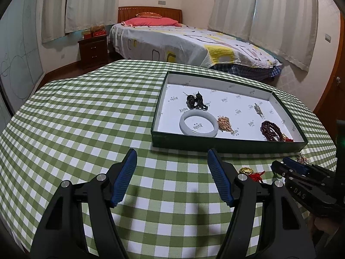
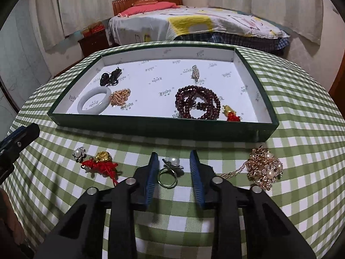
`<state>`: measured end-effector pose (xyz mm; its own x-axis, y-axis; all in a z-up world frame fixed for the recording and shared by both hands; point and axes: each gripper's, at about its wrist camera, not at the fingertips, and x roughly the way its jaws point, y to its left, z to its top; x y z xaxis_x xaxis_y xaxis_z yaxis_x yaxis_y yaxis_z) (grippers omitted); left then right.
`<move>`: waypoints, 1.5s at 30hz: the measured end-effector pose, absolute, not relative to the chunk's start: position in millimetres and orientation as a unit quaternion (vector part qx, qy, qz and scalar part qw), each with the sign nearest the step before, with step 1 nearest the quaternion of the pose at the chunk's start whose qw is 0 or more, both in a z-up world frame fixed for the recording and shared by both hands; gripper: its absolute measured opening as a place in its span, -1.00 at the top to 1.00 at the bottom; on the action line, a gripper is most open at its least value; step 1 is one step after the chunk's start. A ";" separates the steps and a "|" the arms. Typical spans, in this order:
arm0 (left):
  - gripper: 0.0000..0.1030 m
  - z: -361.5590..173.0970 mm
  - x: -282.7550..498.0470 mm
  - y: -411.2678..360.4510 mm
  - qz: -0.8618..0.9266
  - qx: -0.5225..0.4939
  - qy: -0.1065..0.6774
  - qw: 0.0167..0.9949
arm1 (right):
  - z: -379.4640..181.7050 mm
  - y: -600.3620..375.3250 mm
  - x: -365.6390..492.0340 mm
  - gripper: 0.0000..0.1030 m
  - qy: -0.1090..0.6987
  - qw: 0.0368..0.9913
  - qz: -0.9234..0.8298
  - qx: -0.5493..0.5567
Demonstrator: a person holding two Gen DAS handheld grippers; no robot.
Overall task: Organize jewelry
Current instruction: 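Grasp the silver pearl ring with the right tool while the left tool approaches the flower brooch, then grasp the pearl flower brooch with the left tool while the right tool holds the ring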
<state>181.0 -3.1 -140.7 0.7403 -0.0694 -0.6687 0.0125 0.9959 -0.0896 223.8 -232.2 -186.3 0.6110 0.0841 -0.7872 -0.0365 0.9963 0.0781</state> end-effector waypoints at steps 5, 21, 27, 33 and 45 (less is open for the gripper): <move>-0.28 -143.2 181.2 -9.6 -0.028 -0.035 0.364 0.931 | -186.1 -236.7 219.6 0.59 0.438 0.898 0.035 0.027; -0.27 -164.3 196.5 -49.3 -0.063 -0.009 0.396 0.916 | -176.3 -266.4 202.9 0.59 0.417 0.908 0.020 0.030; -0.02 -174.7 204.8 -56.8 -0.070 0.001 0.421 0.904 | -176.6 -269.6 202.4 0.59 0.415 0.909 0.021 0.033; -0.01 -180.1 208.5 -57.2 -0.073 0.000 0.436 0.897 | -176.8 -269.6 202.5 0.59 0.415 0.909 0.021 0.034; 0.51 -180.3 207.8 -58.2 -0.083 0.006 0.435 0.896 | -178.0 -268.1 202.3 0.59 0.416 0.909 0.022 0.035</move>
